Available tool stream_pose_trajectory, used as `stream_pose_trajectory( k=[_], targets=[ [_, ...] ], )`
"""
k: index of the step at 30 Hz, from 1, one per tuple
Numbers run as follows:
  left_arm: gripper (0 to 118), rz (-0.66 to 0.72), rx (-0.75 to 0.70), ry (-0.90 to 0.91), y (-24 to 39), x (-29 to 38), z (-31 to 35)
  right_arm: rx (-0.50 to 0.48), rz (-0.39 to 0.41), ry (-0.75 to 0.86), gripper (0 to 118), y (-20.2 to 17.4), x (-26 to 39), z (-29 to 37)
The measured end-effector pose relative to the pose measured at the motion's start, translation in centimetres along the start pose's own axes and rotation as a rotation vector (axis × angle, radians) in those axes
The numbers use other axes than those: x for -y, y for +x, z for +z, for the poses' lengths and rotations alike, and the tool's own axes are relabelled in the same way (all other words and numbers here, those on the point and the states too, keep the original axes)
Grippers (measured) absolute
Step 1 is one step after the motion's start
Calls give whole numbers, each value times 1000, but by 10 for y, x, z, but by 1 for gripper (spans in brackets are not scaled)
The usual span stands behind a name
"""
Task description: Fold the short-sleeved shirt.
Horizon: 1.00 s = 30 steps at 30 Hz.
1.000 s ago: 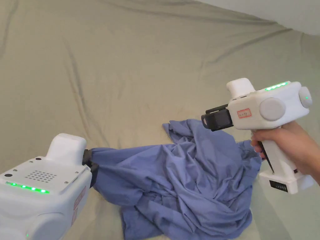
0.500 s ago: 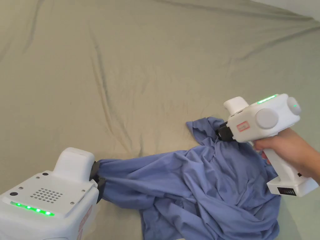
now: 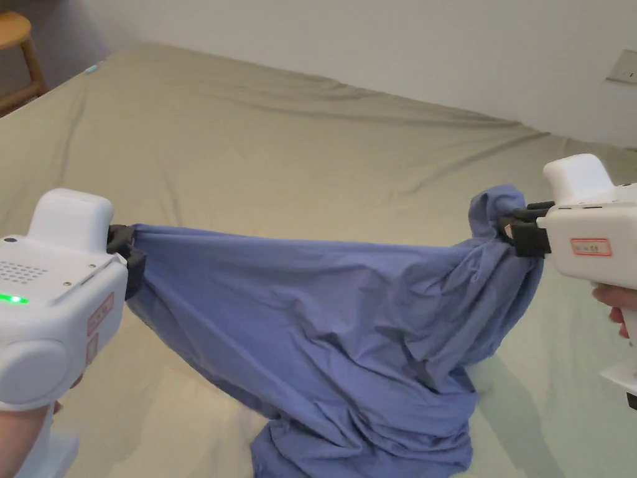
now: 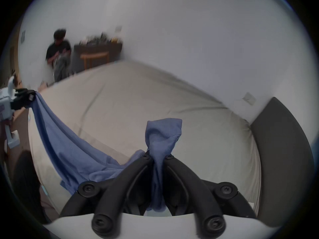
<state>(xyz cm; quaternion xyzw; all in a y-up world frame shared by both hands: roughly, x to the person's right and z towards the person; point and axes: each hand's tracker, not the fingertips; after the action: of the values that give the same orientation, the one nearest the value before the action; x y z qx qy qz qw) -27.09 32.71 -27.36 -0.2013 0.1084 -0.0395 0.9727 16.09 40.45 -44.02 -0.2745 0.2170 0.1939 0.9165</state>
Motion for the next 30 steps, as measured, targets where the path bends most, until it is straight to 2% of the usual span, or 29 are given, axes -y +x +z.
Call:
stream_pose_trajectory(
  k=[6,10,14,23,30],
  targets=[
    [0,-104,-13,221,8,-82,52,92,-86,270,10,12,-14,131],
    [0,-119,-27,339,11,-126,84,174,-80,396,10,4,-22,189],
    [0,-126,-45,441,6,-165,118,200,-86,470,10,1,-30,233],
    [0,-168,-64,551,0,-223,163,264,-94,582,10,13,-55,290],
    [0,-187,-51,551,3,-244,154,333,-40,598,10,24,-74,293]
  ],
)
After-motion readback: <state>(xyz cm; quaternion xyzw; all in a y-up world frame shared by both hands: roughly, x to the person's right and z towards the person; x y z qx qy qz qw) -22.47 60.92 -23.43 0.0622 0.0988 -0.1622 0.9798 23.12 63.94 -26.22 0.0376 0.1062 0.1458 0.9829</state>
